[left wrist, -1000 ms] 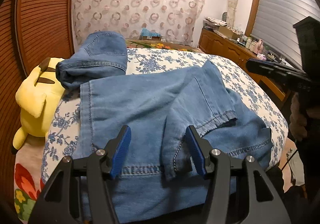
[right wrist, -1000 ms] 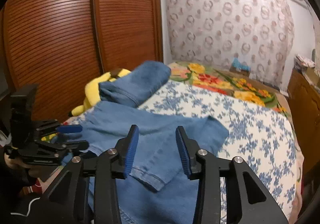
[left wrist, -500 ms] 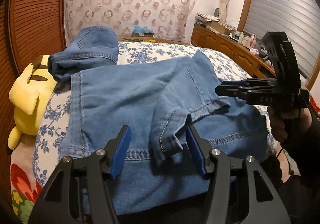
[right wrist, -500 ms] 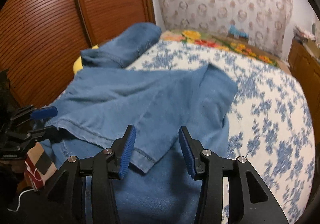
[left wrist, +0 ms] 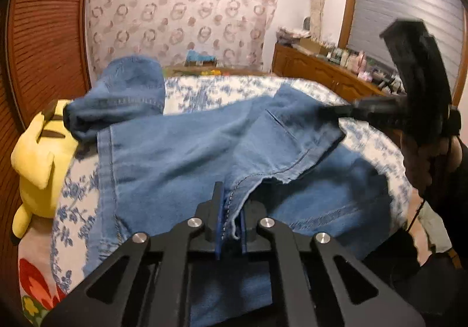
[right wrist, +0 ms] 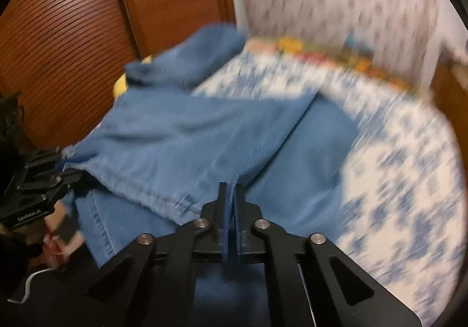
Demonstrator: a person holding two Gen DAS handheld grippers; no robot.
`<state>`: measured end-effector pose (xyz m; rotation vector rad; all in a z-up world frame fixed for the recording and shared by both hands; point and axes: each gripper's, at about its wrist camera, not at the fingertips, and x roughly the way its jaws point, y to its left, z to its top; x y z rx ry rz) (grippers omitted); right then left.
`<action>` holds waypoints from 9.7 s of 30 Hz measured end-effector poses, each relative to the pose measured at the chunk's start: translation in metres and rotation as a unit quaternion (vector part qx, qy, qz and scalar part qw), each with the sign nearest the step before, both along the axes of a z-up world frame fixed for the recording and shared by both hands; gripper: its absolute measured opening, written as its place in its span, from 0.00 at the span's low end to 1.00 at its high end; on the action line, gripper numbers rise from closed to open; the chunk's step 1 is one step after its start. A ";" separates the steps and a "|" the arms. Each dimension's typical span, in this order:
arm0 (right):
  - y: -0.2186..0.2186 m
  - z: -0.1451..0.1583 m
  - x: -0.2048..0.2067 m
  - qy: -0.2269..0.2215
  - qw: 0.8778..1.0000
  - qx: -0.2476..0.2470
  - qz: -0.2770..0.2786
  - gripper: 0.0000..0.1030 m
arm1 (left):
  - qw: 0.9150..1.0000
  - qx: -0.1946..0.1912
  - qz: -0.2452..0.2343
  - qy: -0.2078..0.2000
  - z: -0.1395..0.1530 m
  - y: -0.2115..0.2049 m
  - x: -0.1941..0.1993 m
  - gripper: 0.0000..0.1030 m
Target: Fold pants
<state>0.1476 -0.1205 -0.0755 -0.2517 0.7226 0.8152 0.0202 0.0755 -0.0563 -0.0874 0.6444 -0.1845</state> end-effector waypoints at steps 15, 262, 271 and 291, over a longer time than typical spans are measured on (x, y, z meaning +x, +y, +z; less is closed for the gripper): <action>0.061 0.148 0.003 -0.105 0.992 0.051 0.044 0.00 | 0.997 -0.039 -0.015 -0.067 0.068 0.011 -0.048 0.03; 0.007 -0.036 0.198 0.153 0.987 0.040 -0.026 0.68 | 0.987 -0.129 -0.022 0.094 -0.040 -0.009 0.101 0.34; 0.003 0.004 0.170 0.114 0.989 0.097 -0.004 0.20 | 0.985 -0.147 -0.039 0.077 -0.033 -0.007 0.092 0.06; 0.169 0.224 0.069 -0.074 0.981 0.124 0.131 0.18 | 0.982 -0.137 0.075 -0.107 0.078 0.131 0.028 0.06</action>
